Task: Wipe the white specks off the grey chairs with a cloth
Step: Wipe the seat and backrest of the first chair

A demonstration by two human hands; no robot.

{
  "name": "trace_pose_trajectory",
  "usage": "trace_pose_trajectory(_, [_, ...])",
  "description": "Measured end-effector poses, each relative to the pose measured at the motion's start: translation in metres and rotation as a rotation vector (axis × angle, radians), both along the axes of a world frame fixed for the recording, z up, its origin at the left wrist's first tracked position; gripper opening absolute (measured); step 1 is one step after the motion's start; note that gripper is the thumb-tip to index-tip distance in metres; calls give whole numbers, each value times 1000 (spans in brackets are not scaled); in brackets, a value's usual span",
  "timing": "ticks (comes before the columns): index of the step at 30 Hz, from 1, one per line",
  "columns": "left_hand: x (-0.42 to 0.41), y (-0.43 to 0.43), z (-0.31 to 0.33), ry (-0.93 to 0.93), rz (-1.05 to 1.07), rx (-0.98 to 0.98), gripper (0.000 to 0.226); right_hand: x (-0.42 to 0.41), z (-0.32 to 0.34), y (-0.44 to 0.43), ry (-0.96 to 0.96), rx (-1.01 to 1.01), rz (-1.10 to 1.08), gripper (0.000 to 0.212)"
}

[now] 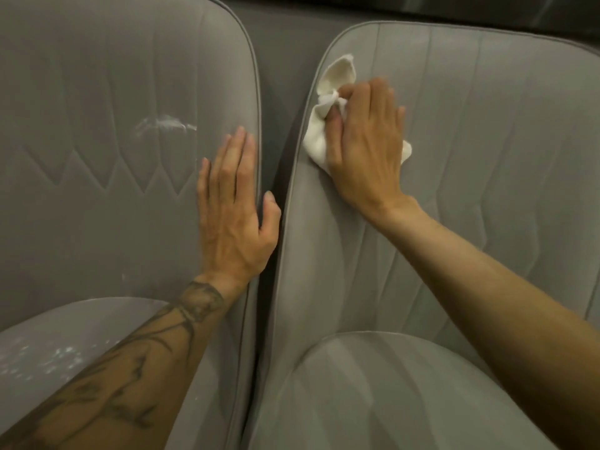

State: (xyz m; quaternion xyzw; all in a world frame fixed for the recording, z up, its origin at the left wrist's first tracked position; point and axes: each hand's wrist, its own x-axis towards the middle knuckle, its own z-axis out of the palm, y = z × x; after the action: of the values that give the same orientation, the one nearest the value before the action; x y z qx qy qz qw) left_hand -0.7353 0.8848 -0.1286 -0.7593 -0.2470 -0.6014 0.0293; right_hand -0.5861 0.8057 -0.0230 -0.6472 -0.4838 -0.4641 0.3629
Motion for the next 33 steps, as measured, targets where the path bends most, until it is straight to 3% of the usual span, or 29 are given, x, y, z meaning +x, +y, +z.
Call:
trace_pose_trajectory(3, [-2,-1,0,-22,10,-54,75,-12,-21,-3,41,-20,0,23])
trace_pose_trajectory(7, [-3,-3,3,0,14,-56,74,12,4,-11,-155,-160,11,26])
trace_pose_trajectory(11, [-3,-4,3,21,59,-38,75,8,11,1,7,-1,-40,28])
trace_pose_trajectory(14, [-4,-5,4,38,67,-34,76,-11,-29,-14,5,-126,62,25])
trace_pose_trajectory(17, [-5,-6,4,45,69,-45,76,2,-18,-21,-106,-210,67,24])
trace_pose_trajectory(19, [-4,-6,5,46,71,-35,76,12,3,-10,-113,-148,7,25])
trace_pose_trajectory(22, [-4,-5,4,41,72,-36,76,-1,-5,-2,50,-32,-38,26])
trace_pose_trajectory(24, [-4,-5,4,35,70,-35,76,-18,-37,-10,83,-89,27,26])
trace_pose_trajectory(27, [-4,-6,3,30,64,-34,75,-12,-51,-27,-47,-250,121,23])
trace_pose_trajectory(29, [-4,-6,4,31,63,-38,75,6,-28,-22,-103,-209,38,24])
trace_pose_trajectory(33, [-3,-4,4,29,55,-32,75,-2,-20,-8,116,22,-24,23])
